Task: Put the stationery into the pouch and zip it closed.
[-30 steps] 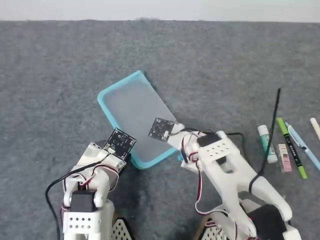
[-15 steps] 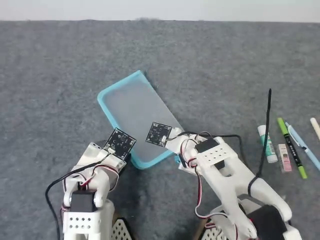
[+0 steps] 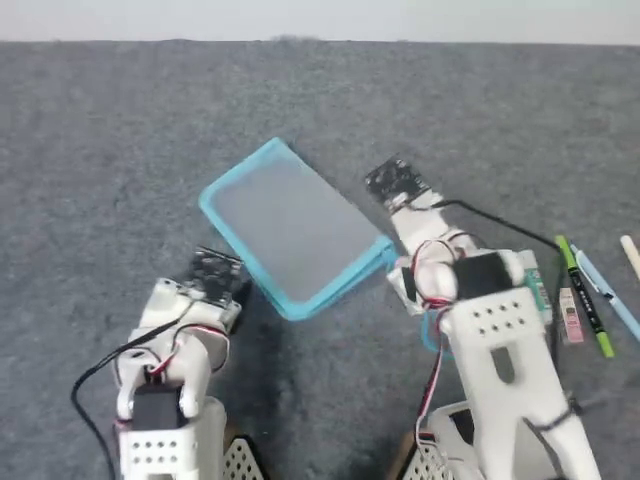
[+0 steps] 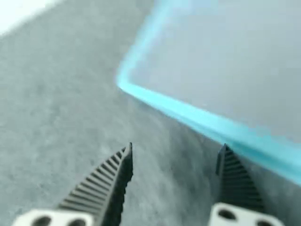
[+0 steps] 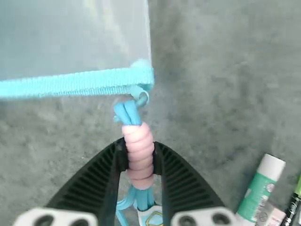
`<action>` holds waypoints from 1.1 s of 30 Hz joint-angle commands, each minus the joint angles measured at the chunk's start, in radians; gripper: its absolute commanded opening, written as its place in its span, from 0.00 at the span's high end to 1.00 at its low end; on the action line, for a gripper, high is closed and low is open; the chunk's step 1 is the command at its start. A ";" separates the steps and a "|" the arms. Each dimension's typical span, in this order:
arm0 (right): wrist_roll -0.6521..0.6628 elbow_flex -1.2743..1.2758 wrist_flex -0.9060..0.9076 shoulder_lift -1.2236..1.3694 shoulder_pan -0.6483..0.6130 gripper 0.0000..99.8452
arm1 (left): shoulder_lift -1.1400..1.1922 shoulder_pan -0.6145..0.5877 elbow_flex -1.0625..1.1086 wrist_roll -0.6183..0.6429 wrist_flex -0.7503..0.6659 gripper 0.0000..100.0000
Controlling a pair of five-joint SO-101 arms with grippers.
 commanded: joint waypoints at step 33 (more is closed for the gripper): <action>-0.155 0.146 -0.378 -0.019 -0.012 0.99 | 1.011 0.173 -0.645 0.333 -0.100 0.75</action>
